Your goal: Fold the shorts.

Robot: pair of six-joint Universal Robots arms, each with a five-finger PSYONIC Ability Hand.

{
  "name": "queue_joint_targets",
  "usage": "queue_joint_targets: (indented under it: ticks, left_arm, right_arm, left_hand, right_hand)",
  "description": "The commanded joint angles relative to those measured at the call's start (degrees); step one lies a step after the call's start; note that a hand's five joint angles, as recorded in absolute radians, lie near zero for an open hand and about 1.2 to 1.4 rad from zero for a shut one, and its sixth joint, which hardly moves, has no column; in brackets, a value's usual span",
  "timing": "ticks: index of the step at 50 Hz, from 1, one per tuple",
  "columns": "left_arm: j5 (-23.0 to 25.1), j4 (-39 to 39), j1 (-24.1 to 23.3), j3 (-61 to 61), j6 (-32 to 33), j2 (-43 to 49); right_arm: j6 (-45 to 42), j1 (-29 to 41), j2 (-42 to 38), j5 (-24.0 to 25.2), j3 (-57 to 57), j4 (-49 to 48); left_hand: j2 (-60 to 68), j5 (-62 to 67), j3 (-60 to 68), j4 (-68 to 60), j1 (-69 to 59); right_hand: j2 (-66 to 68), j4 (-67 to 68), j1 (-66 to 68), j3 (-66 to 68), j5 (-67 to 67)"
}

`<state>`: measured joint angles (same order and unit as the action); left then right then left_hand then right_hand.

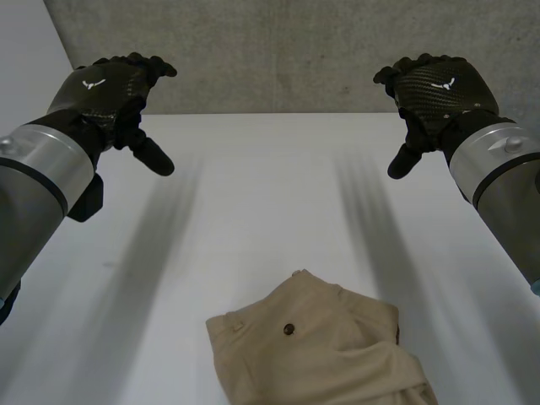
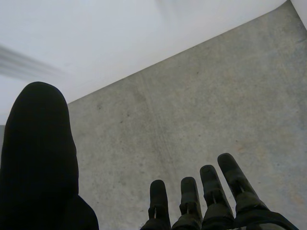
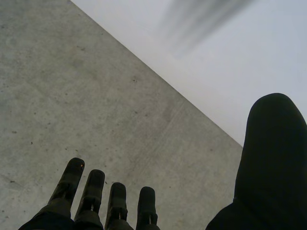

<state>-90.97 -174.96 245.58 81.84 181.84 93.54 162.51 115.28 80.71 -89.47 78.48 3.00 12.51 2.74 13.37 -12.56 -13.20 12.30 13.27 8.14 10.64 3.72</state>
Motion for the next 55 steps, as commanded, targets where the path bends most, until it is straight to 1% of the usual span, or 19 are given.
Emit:
queue_joint_targets:
  ticks: [1, 7, 8, 16, 20, 22, 28, 33, 38, 39, 40, 41, 43, 48, 49, 51, 52, 54, 55]
  left_arm:
    - [0.0, -0.1, -0.4, 0.8, 2.8, 0.5]
    - [-0.1, 0.0, -1.8, 1.1, 6.9, 1.5]
    - [-0.3, -0.1, -2.6, 1.0, 8.2, 1.7]
    - [-0.4, -0.1, -3.3, 0.6, 8.4, 1.8]
    - [-0.4, 0.0, -3.4, 0.6, 8.3, 1.7]
    - [-0.4, -0.1, -3.4, 0.6, 8.3, 1.6]
    - [-0.4, -0.1, -3.4, 0.5, 8.3, 1.6]
    - [-0.4, -0.1, -3.4, 0.3, 8.3, 1.6]
    - [-0.4, -0.1, -3.3, 0.3, 8.4, 1.0]
    - [-0.4, -0.1, -3.3, 0.3, 8.4, 1.0]
    - [-0.4, -0.1, -3.3, 0.3, 8.4, 0.9]
    - [-0.4, -0.1, -3.2, 0.2, 8.4, 0.8]
    - [-0.4, -0.1, -3.2, 0.1, 8.4, 0.4]
    - [-0.3, -0.1, -3.0, -0.1, 8.4, -0.1]
    - [-0.4, -0.1, -3.0, -0.1, 8.4, -0.3]
    - [-0.4, -0.3, -2.9, -0.4, 8.3, -0.6]
    - [-0.4, -0.3, -2.9, -0.5, 8.3, -0.6]
    - [-0.6, -0.7, -2.7, -0.5, 8.3, -1.2]
    - [-0.7, -1.2, -2.6, -0.5, 8.3, -2.0]
  right_arm:
    - [-1.4, 0.0, 0.0, 0.2, -0.2, 0.3]
    - [-2.1, -0.1, 0.0, 4.8, -1.1, 4.3]
    - [-2.8, -0.1, -0.5, 9.2, -2.5, 9.5]
    - [-7.5, -0.7, -5.6, 24.1, -5.0, 25.1]
    - [-12.2, -0.3, -7.0, 26.3, -3.8, 26.5]
    - [-19.6, -0.1, -8.6, 27.2, -1.2, 27.4]
    - [-31.8, 1.1, -13.6, 27.3, 3.3, 26.8]
    - [-32.8, 4.3, -17.5, 27.2, 3.0, 25.5]
    - [-32.7, 5.6, -18.9, 26.3, 2.6, 22.3]
    - [-32.8, 6.4, -19.3, 25.7, 2.5, 20.5]
    - [-32.7, 7.2, -19.4, 25.1, 2.2, 18.2]
    - [-32.0, 7.8, -19.1, 24.2, 1.3, 15.5]
    - [-29.3, 8.2, -18.7, 23.1, -0.6, 12.4]
    - [-12.6, 8.8, -16.6, 18.9, -9.5, 5.4]
    - [-12.6, 8.8, -16.6, 18.9, -9.5, 5.4]
    - [-2.9, 8.7, -16.2, 13.2, -16.5, 2.4]
    - [-1.1, 8.8, -16.1, 11.2, -18.3, 1.7]
    - [2.7, 8.8, -15.5, 2.2, -26.0, 0.3]
    - [2.6, 8.8, -15.4, 0.2, -28.2, 0.4]
  left_hand:
    - [-1.8, -2.0, -2.6, 1.8, 2.5]
    - [-1.8, -2.0, -2.6, 1.8, 2.5]
    - [-1.8, -2.0, -2.6, 1.8, 2.5]
    - [-1.8, -2.0, -2.6, 1.8, 2.5]
    - [-1.8, -2.0, -2.6, 1.8, 2.5]
    - [-1.8, -2.0, -2.6, 1.8, 2.5]
    - [-1.8, -2.0, -2.6, 1.8, 2.5]
    - [-1.8, -2.0, -2.6, 1.8, 2.5]
    - [-1.8, -2.0, -2.6, 1.8, 2.5]
    - [-1.8, -2.0, -2.6, 1.8, 2.5]
    - [-1.8, -2.0, -2.6, 1.8, 2.5]
    - [-1.8, -2.0, -2.6, 1.8, 2.5]
    - [-1.8, -2.0, -2.6, 1.8, 2.5]
    - [-2.0, -2.2, -2.8, 2.0, 2.6]
    - [-2.0, -2.2, -2.8, 2.0, 2.6]
    - [-2.0, -2.2, -2.8, 2.0, 2.6]
    - [-2.0, -2.2, -2.8, 2.0, 2.6]
    - [-1.8, -2.0, -2.6, 1.8, 2.5]
    - [-2.0, -2.2, -2.8, 2.0, 2.6]
  right_hand:
    - [-2.3, -3.3, 1.9, -0.6, -3.7]
    - [-2.3, -3.3, 1.9, -0.6, -3.7]
    - [-2.3, -3.3, 1.9, -0.6, -3.7]
    - [-2.3, -3.3, 1.9, -0.6, -3.7]
    - [-2.3, -3.3, 1.9, -0.6, -3.7]
    - [-1.7, -2.7, 2.4, -0.1, -3.2]
    - [-1.5, -2.5, 2.6, 0.1, -3.0]
    - [-1.0, -2.0, 3.1, 0.6, -2.5]
    - [8.9, 7.9, 13.0, 10.5, 7.5]
    - [20.4, 19.4, 24.5, 22.0, 19.0]
    - [54.0, 53.0, 58.1, 55.6, 52.5]
    - [67.6, 66.6, 71.7, 69.2, 66.1]
    - [67.7, 66.7, 71.9, 69.4, 66.3]
    - [67.7, 66.7, 71.9, 69.4, 66.3]
    - [67.7, 66.7, 71.9, 69.4, 66.3]
    - [67.7, 66.7, 71.9, 69.4, 66.3]
    - [67.7, 66.7, 71.9, 69.4, 66.3]
    - [67.7, 66.7, 71.9, 69.4, 66.3]
    - [67.7, 66.7, 71.9, 69.4, 66.3]
